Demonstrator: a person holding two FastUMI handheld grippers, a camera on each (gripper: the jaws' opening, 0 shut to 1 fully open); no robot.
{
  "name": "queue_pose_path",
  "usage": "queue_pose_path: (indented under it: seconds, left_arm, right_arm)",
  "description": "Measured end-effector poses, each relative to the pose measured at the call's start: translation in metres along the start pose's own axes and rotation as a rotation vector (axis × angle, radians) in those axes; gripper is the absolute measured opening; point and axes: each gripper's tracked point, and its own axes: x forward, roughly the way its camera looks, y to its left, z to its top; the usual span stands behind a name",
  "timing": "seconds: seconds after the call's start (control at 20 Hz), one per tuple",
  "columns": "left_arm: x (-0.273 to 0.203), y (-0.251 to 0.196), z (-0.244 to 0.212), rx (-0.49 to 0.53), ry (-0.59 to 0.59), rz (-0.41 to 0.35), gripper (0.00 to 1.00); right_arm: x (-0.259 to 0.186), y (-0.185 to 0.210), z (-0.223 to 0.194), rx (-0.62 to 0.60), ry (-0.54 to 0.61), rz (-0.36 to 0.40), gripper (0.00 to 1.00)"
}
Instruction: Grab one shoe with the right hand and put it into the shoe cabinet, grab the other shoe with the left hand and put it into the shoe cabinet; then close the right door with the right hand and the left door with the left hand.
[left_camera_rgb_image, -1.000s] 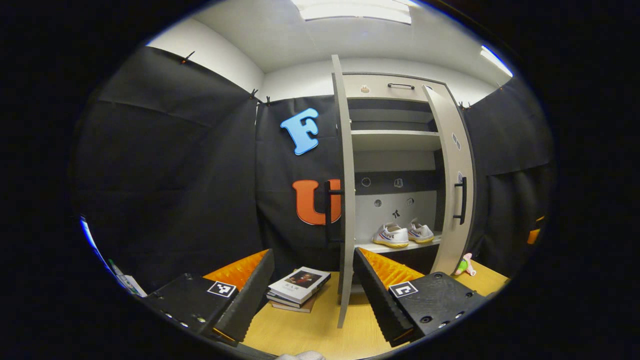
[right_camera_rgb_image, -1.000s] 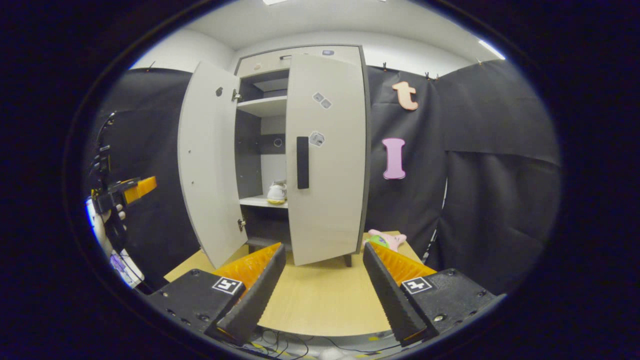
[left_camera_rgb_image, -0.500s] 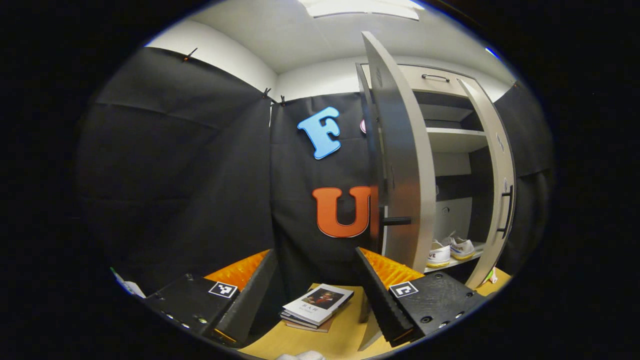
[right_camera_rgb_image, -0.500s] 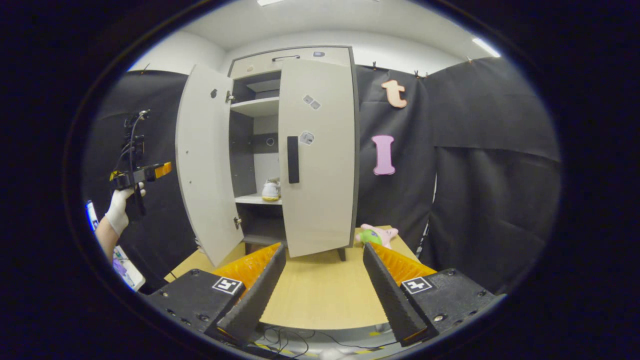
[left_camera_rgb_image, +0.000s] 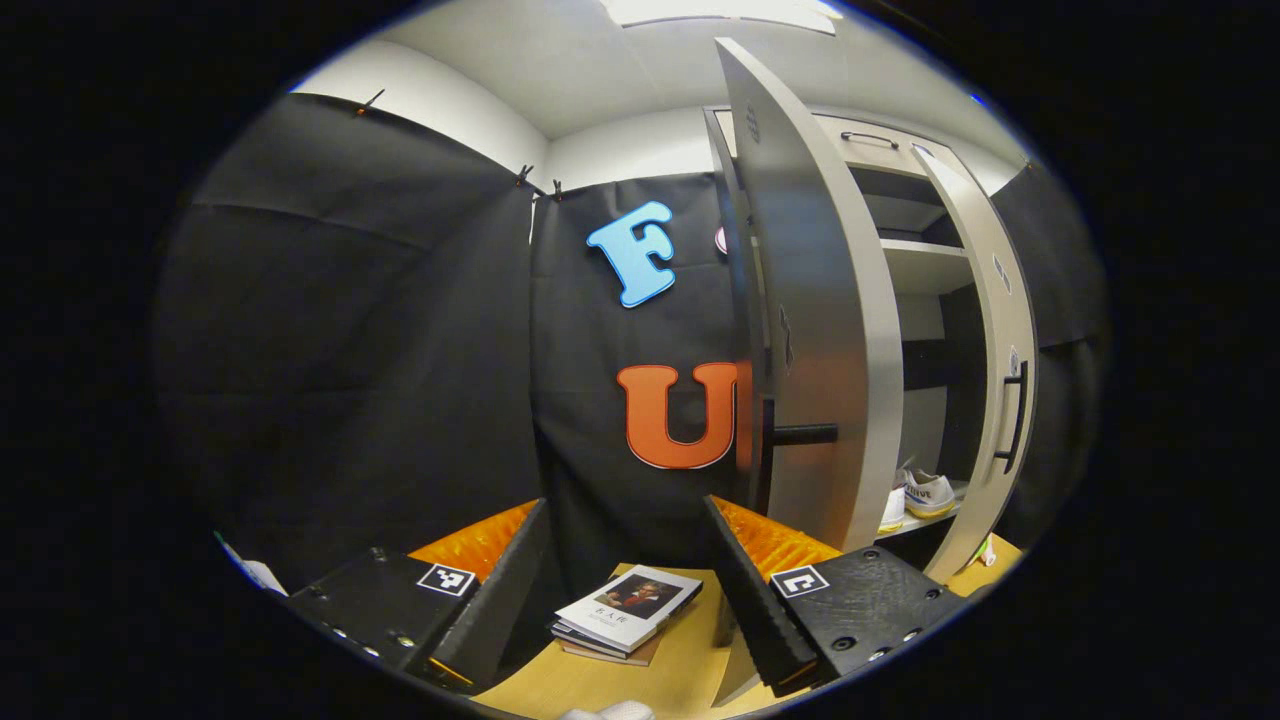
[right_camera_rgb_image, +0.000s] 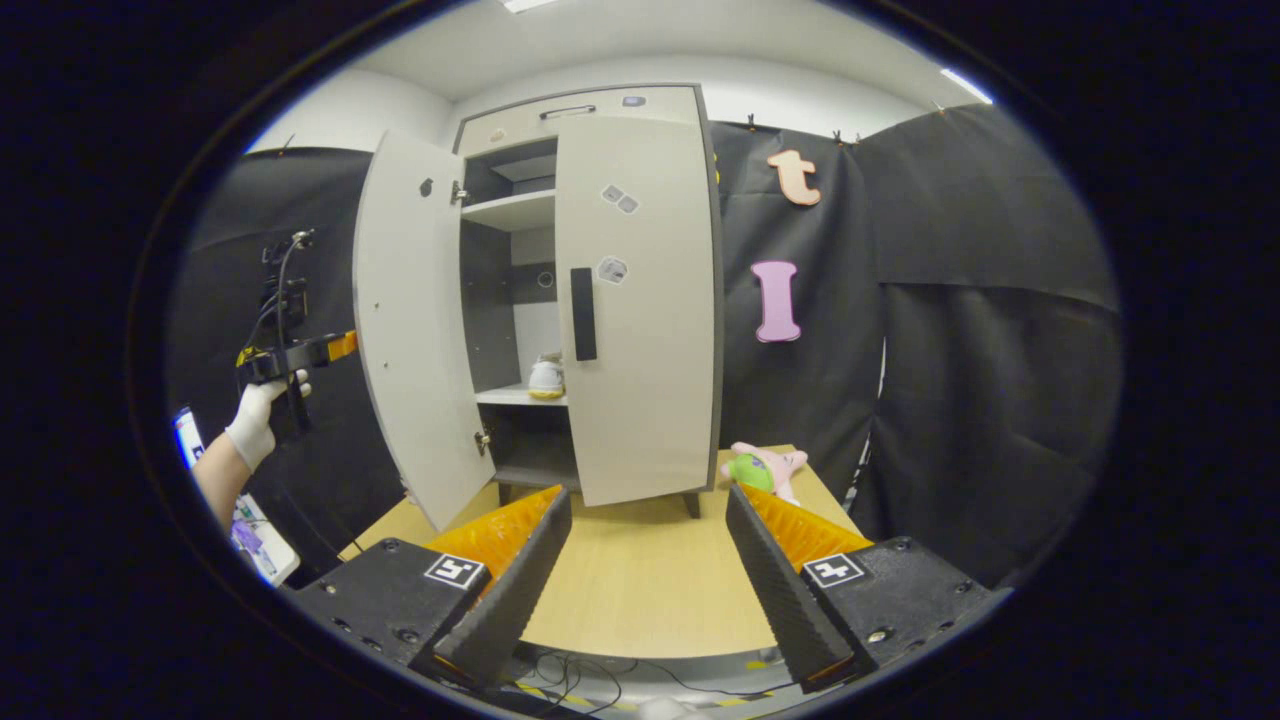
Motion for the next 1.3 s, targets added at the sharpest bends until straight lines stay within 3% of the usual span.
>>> queue_pose_path:
  seconds: [0.3, 0.85, 0.9, 0.95, 1.05, 1.1, 1.15, 1.3]
  left_arm:
    - [-0.013, -0.036, 0.003, -0.017, -0.002, -0.043, 0.91]
    - [-0.014, -0.151, 0.010, -0.052, -0.009, -0.226, 0.91]
    - [-0.013, -0.162, 0.010, -0.059, -0.002, -0.240, 1.00]
    - [-0.011, -0.170, 0.012, -0.065, -0.002, -0.251, 0.91]
    - [-0.009, -0.180, 0.014, -0.072, 0.002, -0.255, 0.96]
    - [-0.010, -0.183, 0.015, -0.072, 0.002, -0.254, 0.89]
    - [-0.013, -0.184, 0.016, -0.069, 0.000, -0.247, 1.00]
    - [-0.029, -0.180, 0.012, -0.069, 0.018, -0.248, 0.96]
  right_arm:
    - [0.006, -0.004, 0.008, -0.010, -0.012, 0.030, 1.00]
    - [0.013, -0.020, 0.005, -0.007, 0.005, 0.050, 1.00]
    - [0.013, -0.020, 0.005, 0.001, 0.004, 0.054, 1.00]
    - [0.012, -0.021, 0.007, 0.007, -0.001, 0.053, 1.00]
    - [0.010, -0.023, 0.009, 0.015, -0.009, 0.052, 1.00]
    - [0.008, -0.024, 0.011, 0.017, -0.013, 0.052, 1.00]
    - [0.007, -0.025, 0.013, 0.018, -0.021, 0.051, 1.00]
    - [0.007, -0.027, 0.018, 0.019, -0.027, 0.053, 0.99]
